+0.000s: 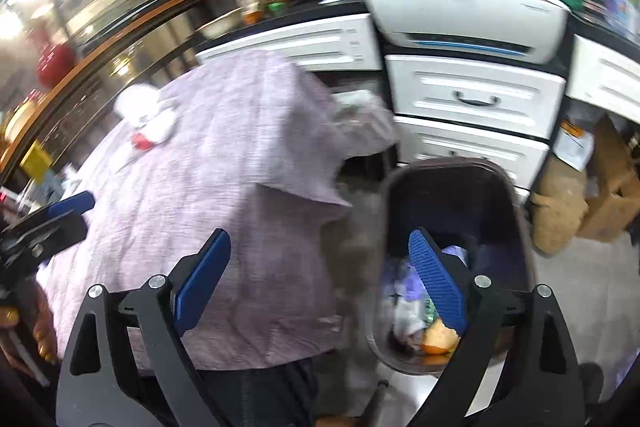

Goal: Collect trash
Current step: 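Move both tools back over the table toward the plastic cup and bags, then grasp the clear plastic bag with left tool while right tool approaches the white bags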

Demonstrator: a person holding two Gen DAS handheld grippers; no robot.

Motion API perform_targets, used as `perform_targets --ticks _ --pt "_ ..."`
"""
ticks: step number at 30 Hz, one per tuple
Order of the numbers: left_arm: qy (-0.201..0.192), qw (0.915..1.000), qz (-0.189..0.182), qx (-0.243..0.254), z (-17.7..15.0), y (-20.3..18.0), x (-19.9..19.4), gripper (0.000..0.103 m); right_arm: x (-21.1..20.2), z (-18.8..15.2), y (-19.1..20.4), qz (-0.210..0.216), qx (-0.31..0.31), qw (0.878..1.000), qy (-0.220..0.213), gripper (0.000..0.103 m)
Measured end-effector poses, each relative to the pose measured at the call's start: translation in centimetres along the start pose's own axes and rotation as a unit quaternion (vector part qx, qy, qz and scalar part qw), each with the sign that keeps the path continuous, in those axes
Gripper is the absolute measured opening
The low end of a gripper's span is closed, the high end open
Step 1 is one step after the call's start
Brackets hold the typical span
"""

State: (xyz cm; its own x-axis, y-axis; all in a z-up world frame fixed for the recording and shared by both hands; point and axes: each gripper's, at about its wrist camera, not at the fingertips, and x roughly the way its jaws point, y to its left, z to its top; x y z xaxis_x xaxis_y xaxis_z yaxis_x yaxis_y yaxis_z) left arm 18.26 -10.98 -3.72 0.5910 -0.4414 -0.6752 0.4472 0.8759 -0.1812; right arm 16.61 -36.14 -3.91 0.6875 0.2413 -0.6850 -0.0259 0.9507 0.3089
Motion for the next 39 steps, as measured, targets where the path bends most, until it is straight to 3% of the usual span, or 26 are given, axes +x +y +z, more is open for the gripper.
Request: perform_targets --ticks 6,9,13,19,23,27,30,34,35,39 --pt "0.002 0.9967 0.056 -0.060 0.4 7.0 -2.0 0.097 1.4 0.6 4.7 0.032 -0.052 0.998 0.020 0.090" --pt "-0.010 0.9910 0.101 -0.088 0.8 10.7 -3.8 0.097 1.9 0.9 6.6 0.040 -0.076 0.996 0.026 0.090" --pt "-0.011 0.9834 0.131 -0.126 1.3 14.7 -5.9 0.097 2.6 1.4 8.7 0.050 -0.103 0.993 0.031 0.090" --pt "0.025 0.9781 0.170 -0.116 2.6 18.6 -7.3 0.097 3.6 2.2 10.8 0.075 -0.116 0.989 0.044 0.090" --pt "0.026 0.9650 0.206 -0.161 3.2 23.1 -8.0 0.097 4.1 2.4 12.4 0.082 -0.129 0.987 0.046 0.090" --pt "0.012 0.9388 0.244 -0.244 4.0 27.1 -7.7 0.097 4.8 2.2 13.5 0.090 -0.137 0.985 0.053 0.090" --pt "0.013 0.9106 0.251 -0.328 4.6 30.1 -6.5 0.096 5.2 1.8 13.9 0.091 -0.142 0.984 0.060 0.090" --pt "0.002 0.8830 0.335 -0.329 6.2 32.7 -5.2 0.094 5.3 1.8 13.8 0.091 -0.139 0.984 0.063 0.090" --pt "0.002 0.8723 0.357 -0.334 6.4 33.7 -5.0 0.094 5.3 1.8 13.7 0.090 -0.137 0.984 0.063 0.090" --pt "0.009 0.8346 0.392 -0.387 5.9 37.8 -4.9 0.092 5.3 1.8 13.6 0.087 -0.137 0.985 0.062 0.090"
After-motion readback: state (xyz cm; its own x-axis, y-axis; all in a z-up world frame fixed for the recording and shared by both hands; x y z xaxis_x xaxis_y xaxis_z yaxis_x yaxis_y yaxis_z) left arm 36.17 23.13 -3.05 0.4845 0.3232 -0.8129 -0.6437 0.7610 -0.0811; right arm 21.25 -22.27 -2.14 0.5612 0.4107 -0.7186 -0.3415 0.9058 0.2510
